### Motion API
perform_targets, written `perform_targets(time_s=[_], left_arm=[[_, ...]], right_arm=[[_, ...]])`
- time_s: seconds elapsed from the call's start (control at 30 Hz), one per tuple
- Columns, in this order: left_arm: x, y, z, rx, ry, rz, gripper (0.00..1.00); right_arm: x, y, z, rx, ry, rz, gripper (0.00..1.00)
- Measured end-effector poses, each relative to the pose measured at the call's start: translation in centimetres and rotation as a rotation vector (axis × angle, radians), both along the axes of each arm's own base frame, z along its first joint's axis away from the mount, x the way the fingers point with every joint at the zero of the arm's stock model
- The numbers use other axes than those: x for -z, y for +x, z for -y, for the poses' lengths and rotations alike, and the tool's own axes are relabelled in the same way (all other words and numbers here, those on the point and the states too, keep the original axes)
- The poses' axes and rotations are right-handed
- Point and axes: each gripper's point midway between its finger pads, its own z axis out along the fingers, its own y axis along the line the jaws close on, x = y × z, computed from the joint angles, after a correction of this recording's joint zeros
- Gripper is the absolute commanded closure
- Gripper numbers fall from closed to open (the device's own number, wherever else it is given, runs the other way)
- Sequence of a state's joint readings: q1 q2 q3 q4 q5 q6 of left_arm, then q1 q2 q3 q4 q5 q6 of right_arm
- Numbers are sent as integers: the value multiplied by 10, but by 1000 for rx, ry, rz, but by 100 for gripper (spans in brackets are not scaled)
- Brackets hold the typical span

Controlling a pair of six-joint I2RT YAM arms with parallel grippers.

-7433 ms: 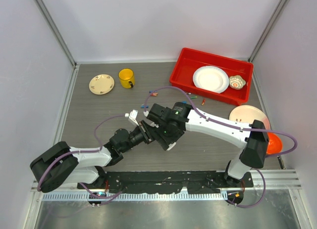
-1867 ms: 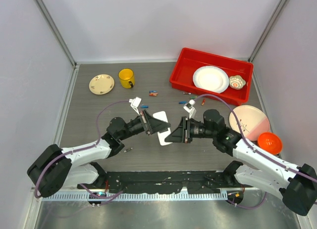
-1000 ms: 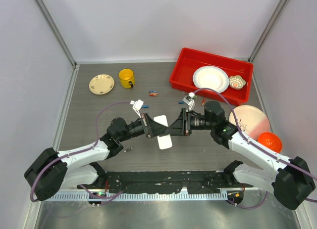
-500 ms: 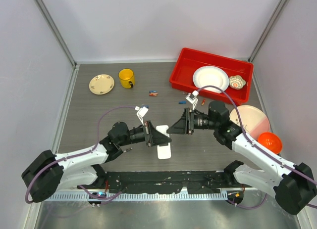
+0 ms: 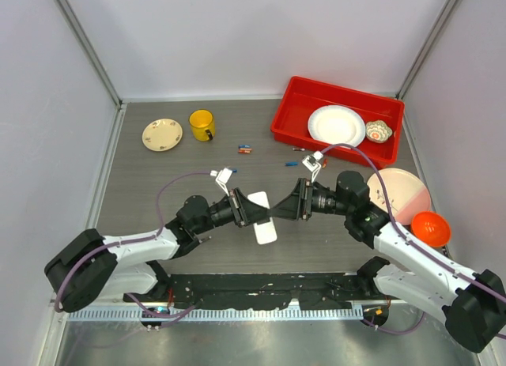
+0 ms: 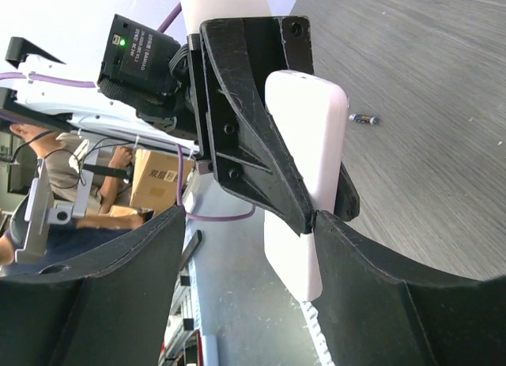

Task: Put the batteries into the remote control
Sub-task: Load the battery cover into the remote control, then place the remote control at the center of the board.

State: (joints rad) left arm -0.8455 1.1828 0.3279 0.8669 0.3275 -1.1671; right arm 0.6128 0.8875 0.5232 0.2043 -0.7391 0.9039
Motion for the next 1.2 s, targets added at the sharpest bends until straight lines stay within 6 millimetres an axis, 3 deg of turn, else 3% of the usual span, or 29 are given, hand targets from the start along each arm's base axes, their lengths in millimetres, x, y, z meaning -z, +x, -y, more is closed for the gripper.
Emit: perform_targets(time_s=[0.3, 0.47, 0.7, 0.8, 0.97, 1.1, 1.2], left_arm=[[8, 22, -6, -80, 7, -26, 100], [4, 34, -12, -125, -10, -29, 100], [-14, 36, -12, -121, -58, -2, 100], [-23, 33, -10, -103, -96, 4, 100], [-25, 32, -6, -79, -123, -5, 100], [-24, 32, -4, -66, -138, -31, 100], [-32, 32, -5, -55, -174, -32, 71]], right_arm=[[15, 4, 1, 19, -39, -14, 28], [25, 3, 2, 16, -60, -26, 27], [43, 4, 0, 15, -82, -67, 29], [45, 7, -3, 13, -70, -79, 36], [38, 10, -9, -2, -24, -86, 61], [32, 9, -14, -33, 26, -85, 99], [25, 7, -15, -59, 67, -73, 99]])
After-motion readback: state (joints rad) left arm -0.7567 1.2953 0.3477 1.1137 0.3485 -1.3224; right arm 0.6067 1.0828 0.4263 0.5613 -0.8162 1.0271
